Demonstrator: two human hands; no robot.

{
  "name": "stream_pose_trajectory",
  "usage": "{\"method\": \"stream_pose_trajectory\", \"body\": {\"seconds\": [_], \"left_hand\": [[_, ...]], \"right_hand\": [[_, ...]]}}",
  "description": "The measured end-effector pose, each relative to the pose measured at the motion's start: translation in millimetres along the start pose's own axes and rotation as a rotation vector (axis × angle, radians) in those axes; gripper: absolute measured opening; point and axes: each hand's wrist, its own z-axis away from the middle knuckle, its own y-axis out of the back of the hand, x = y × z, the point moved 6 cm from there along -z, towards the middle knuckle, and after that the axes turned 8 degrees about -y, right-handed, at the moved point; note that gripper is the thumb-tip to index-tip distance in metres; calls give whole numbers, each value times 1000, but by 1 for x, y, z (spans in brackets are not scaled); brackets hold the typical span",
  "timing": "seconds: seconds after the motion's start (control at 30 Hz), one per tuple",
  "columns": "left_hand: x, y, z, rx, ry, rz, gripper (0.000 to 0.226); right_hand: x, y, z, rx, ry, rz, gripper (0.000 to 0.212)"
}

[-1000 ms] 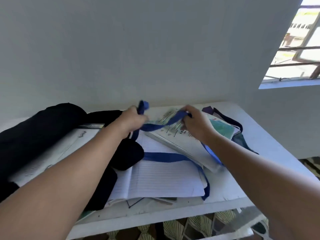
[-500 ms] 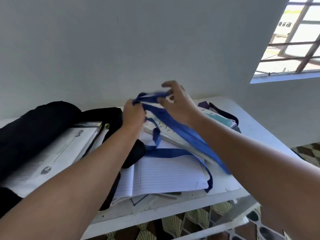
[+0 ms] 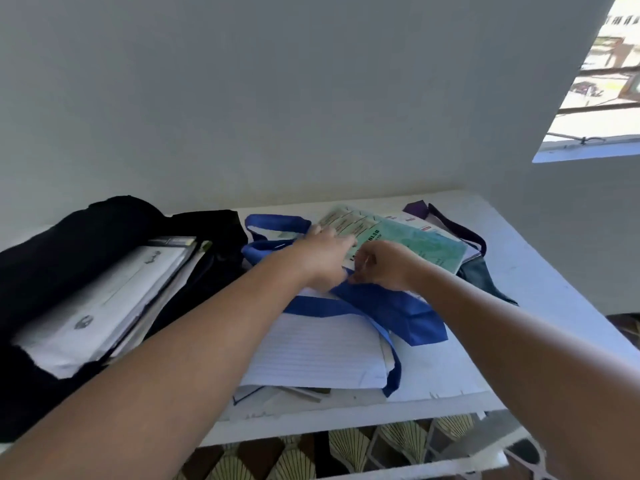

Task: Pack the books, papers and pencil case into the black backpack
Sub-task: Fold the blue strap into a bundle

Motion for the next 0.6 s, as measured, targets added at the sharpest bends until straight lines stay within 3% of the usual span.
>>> {"method": "stream_pose_trajectory", "body": {"seconds": [0.1, 0.3, 0.37, 0.43, 0.53, 0.6], "left_hand": [[5, -26, -2, -60, 45, -80, 50], [-31, -11, 12, 242, 230, -125, 29], [-47, -2, 21, 277, 320, -153, 33], [-55, -1, 25, 155, 388, -196, 39], [-45, 2, 22, -15, 412, -269, 59], [-34, 13, 15, 26, 389, -279, 77]], "right_hand": [[11, 1, 2, 142, -11, -102, 27], [16, 9, 5, 30, -22, -225, 42], [18, 9, 1, 48, -27, -104, 47], [19, 7, 0, 62, -37, 17, 45], [19, 2, -2, 63, -53, 24, 16], [20, 0, -4, 63, -87, -74, 8]]}}
